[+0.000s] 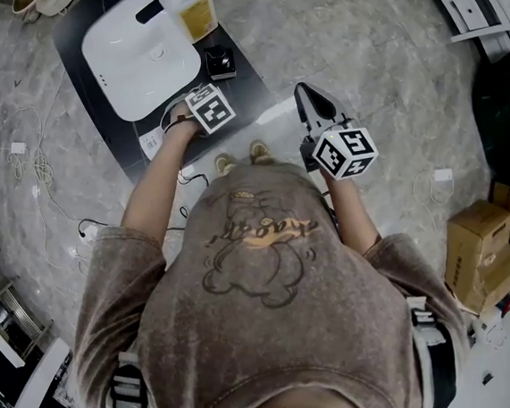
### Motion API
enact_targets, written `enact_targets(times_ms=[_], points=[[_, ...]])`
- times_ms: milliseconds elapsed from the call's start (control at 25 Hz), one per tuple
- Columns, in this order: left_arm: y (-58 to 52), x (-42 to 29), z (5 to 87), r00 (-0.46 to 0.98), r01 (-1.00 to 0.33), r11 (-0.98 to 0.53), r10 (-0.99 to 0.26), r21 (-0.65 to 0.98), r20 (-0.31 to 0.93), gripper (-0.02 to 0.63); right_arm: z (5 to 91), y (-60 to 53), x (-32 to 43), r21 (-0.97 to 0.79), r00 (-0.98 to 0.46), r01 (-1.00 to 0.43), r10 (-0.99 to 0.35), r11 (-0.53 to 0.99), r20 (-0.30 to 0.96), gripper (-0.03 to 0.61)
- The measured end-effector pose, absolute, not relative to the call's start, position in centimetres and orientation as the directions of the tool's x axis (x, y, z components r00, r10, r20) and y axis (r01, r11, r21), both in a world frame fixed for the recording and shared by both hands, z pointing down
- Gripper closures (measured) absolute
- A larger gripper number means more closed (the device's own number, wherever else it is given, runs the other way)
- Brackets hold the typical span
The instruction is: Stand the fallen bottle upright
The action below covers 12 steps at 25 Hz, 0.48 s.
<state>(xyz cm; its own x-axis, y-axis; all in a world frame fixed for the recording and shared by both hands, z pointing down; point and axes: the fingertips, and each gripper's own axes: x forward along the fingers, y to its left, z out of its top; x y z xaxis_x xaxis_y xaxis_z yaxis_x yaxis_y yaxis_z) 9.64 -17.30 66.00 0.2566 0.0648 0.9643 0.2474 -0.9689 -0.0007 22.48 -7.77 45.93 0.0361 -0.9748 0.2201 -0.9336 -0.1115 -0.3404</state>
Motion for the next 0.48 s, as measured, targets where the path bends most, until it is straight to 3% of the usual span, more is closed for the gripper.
enact_targets(times_ms=[480], points=[[-16.6,9.3,64.6,0.326,0.261,-0.963,0.028,-0.061,0.945,0.431,45.8,-7.6,22.9,-0.337,0.039,-0.935,-0.974,-0.114,0.221,0.581]])
